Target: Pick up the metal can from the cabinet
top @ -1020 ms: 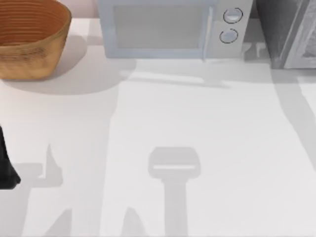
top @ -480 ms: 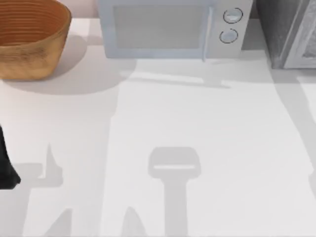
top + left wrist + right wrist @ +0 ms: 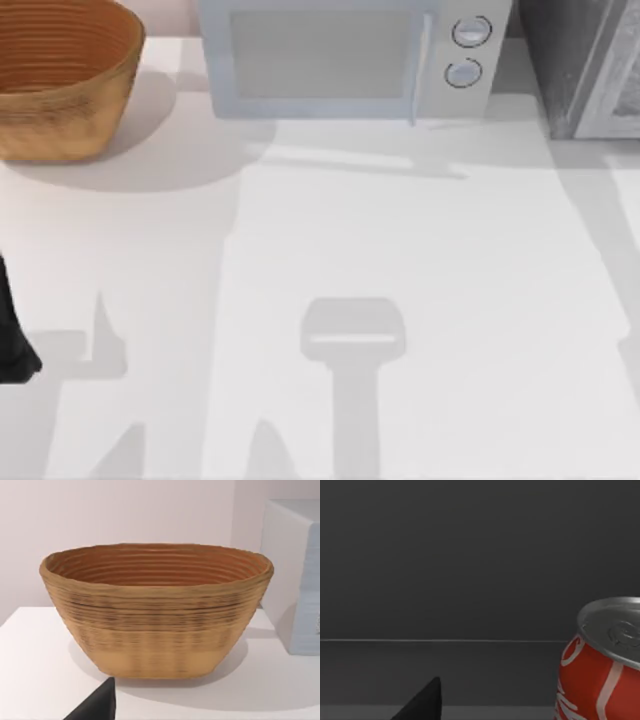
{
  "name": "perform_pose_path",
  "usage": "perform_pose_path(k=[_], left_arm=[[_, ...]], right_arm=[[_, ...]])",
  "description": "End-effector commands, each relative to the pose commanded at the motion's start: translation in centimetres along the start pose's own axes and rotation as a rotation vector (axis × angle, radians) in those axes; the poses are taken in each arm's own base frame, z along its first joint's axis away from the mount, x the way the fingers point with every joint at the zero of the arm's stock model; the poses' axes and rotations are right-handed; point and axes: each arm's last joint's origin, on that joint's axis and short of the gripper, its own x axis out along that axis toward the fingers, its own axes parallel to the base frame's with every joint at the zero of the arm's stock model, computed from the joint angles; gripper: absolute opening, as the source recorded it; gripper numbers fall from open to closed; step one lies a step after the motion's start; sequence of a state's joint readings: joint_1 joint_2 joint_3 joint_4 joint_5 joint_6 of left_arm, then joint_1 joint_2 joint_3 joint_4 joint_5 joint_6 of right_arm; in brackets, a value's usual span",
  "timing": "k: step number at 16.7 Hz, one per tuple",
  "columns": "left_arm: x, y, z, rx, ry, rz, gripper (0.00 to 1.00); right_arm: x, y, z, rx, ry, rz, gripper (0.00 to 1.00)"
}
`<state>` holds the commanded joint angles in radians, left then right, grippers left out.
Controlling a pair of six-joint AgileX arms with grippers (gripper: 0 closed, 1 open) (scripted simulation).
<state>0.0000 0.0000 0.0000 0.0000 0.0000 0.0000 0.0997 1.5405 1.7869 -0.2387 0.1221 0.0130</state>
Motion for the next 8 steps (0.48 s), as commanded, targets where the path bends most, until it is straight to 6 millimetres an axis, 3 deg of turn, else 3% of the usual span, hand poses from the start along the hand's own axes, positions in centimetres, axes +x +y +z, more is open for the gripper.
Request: perform_pose_path(k=[8], left_arm=[[0.00,0.00,0.00,0.000,0.000,0.000,1.00]], right_arm=[[0.00,0.00,0.00,0.000,0.000,0.000,0.25]])
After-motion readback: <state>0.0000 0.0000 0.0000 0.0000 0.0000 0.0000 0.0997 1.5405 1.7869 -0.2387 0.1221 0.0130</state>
